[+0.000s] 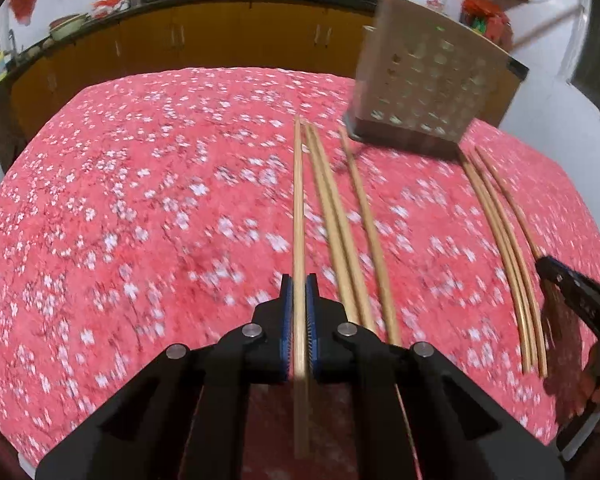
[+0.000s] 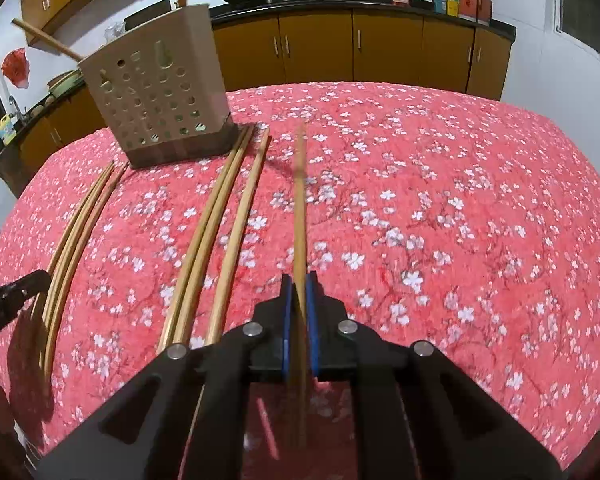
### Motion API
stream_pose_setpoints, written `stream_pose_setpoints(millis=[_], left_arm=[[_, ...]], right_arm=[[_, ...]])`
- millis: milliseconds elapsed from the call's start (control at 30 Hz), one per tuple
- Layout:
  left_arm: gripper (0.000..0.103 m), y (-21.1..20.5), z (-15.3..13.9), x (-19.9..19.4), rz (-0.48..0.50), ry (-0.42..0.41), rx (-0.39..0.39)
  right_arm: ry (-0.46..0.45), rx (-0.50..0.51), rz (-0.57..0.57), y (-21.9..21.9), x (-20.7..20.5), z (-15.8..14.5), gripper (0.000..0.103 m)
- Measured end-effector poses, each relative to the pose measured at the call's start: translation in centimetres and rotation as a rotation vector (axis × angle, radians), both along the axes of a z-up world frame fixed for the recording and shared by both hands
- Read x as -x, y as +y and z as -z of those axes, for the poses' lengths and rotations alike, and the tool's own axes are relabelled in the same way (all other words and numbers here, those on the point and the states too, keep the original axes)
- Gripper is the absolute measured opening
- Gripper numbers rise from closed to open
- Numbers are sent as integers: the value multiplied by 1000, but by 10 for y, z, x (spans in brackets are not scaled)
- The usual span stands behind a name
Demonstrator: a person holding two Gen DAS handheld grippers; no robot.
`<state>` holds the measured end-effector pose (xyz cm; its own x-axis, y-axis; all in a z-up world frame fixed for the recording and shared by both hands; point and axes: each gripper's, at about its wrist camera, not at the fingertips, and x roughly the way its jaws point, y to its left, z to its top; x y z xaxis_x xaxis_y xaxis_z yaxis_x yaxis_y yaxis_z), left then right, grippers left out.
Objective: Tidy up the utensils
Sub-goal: 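Close the right tool on the next chopstick while the left tool grasps another chopstick, then raise the right tool's chopstick into the holder and open it while the left tool does likewise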
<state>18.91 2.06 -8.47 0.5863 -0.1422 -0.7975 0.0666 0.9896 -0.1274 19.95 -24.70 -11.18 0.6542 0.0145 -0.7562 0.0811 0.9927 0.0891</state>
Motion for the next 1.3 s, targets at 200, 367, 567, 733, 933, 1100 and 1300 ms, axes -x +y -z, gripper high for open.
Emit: stream_pose_setpoints(millis=[200,367,567,733,933,1100,1300], left_arm=[[7,19,1,-28,-52,-11,7],[8,25,2,-30,-47,-39,12],[8,24,-1,-35,-52,-38,20],[9,27,0,-27,-62,-41,44],[9,28,0,-24,-64,-42,48],[9,29,0,-23,-65,-43,51],[9,29,0,-24,-65,-43,52]], right_arm=[[-2,3,43,-14,-26,-2,8],[-1,-14,62,-21,-38,-2,8],[-2,-19,62,-22,-40,-1,8],[-5,-33,63,-23,-37,-1,9],[-6,-36,64,-22,-37,0,9],[-7,-39,65,-22,-37,0,9],[-8,-42,64,-23,-37,0,9]])
